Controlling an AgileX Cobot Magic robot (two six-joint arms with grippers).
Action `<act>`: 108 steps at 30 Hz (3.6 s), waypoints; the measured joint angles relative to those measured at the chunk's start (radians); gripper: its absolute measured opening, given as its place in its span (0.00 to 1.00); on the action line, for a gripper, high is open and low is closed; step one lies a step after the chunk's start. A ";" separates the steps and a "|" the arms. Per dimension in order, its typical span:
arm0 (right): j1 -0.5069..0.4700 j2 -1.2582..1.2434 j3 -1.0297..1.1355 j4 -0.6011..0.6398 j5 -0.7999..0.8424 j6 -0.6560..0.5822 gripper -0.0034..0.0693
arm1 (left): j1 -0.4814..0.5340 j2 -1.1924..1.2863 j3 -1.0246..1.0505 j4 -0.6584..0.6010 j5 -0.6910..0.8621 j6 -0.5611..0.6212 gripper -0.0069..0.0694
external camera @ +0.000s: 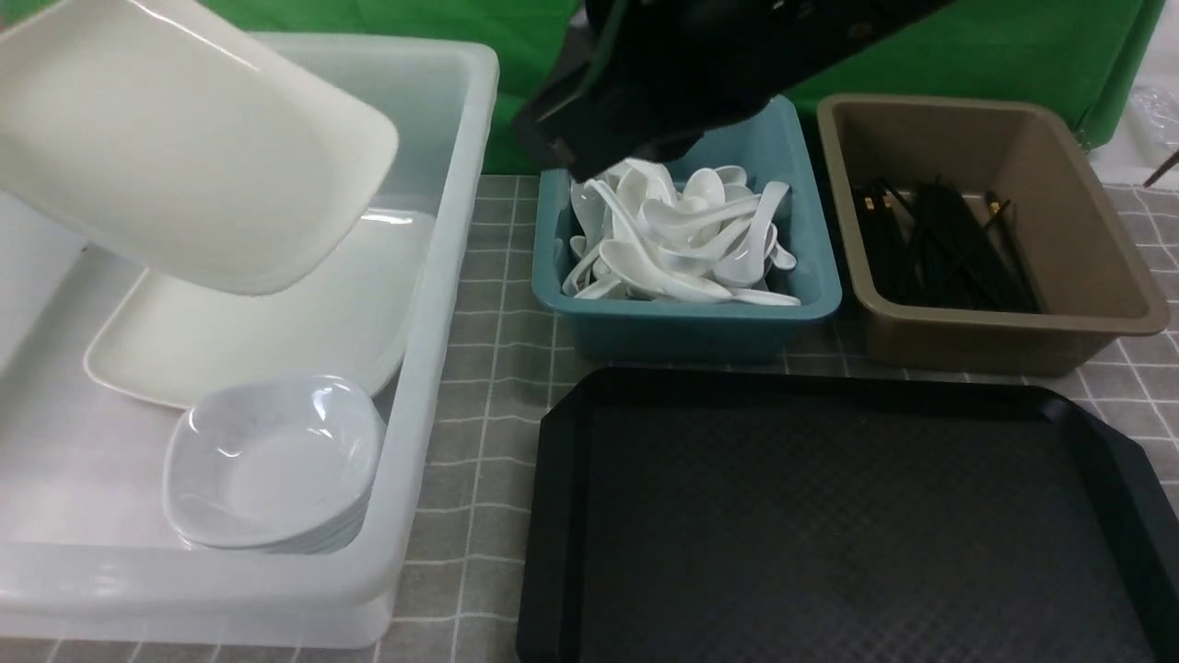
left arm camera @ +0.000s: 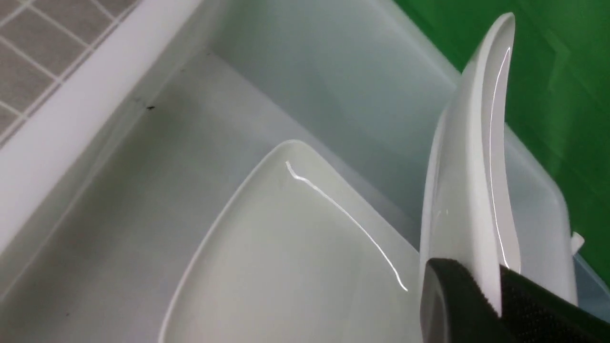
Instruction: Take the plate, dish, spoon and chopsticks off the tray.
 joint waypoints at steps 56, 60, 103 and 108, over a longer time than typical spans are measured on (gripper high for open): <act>0.000 0.004 -0.007 0.023 -0.044 0.070 0.14 | -0.175 0.234 0.042 0.308 -0.065 -0.103 0.59; 0.000 0.004 -0.007 0.024 -0.044 0.071 0.14 | -0.175 0.234 0.042 0.322 -0.018 -0.115 0.59; 0.000 -0.601 0.230 -0.441 -0.191 0.375 0.08 | -0.731 -0.627 0.138 0.426 0.199 -0.007 0.09; 0.000 -0.864 0.567 -0.519 -0.436 0.473 0.08 | -0.731 -0.802 0.335 0.426 0.118 -0.003 0.09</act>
